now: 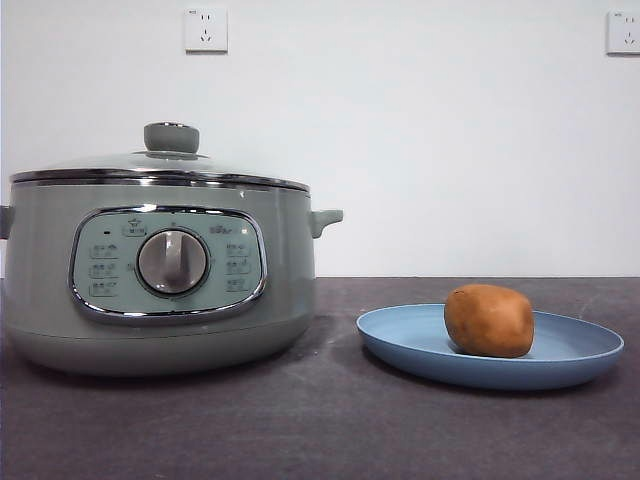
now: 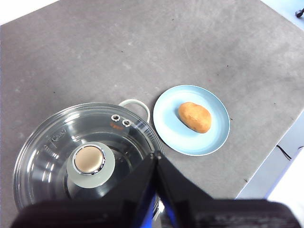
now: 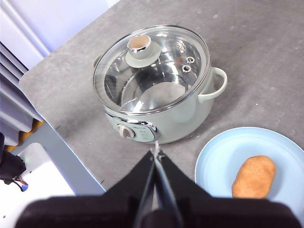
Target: Take the potato out from the steamer,put the potato on the plate,close the lid
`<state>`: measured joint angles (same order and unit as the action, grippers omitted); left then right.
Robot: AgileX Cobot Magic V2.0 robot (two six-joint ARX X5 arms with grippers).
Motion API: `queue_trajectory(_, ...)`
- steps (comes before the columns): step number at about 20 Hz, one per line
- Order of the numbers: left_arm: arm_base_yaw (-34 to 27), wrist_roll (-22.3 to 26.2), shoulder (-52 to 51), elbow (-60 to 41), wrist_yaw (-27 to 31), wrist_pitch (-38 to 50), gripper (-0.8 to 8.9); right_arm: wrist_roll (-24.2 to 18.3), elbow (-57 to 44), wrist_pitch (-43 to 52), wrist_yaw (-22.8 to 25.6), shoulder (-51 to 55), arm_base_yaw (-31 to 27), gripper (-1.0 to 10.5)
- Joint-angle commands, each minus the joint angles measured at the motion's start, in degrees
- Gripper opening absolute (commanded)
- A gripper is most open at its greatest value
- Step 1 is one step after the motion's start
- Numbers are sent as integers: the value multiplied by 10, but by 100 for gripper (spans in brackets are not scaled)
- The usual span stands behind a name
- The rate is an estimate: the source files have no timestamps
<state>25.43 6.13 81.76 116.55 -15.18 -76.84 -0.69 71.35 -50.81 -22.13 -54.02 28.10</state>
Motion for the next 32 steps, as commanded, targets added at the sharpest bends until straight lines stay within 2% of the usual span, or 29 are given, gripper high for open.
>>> queue_trajectory(1,0,-2,2,-2,1,-30,-4,-2,1,1,0,0,1,-1)
queue_trajectory(5,-3,-2,0,-2,2,-25,-4,-2,1,2,0,0,1,-1)
queue_trajectory(8,-6,-2,-52,-3,9,-5,-4,-2,1,2,0,1,1,-1)
queue_trajectory(11,-7,-21,-125,-49,15,105,-4,-2,1,2,0,1,1,-1)
queue_trajectory(13,-7,-23,-191,-160,14,210,-4,-2,1,1,0,1,1,-1)
queue_trajectory(16,-22,-78,-323,-426,14,411,-4,-2,1,1,0,1,1,-1)
queue_trajectory(20,-74,-150,-495,-777,14,653,-4,-2,1,1,0,1,1,-1)
queue_trajectory(22,-95,-188,-564,-910,14,750,-4,-2,1,2,0,1,1,-1)
queue_trajectory(24,-107,-203,-617,-1006,15,824,-4,-2,1,1,0,1,1,-1)
queue_trajectory(26,-114,-203,-660,-1068,14,861,-4,-2,1,1,0,1,1,-1)
queue_trajectory(32,-151,-200,-739,-1134,14,837,-4,-2,1,1,0,1,1,-1)
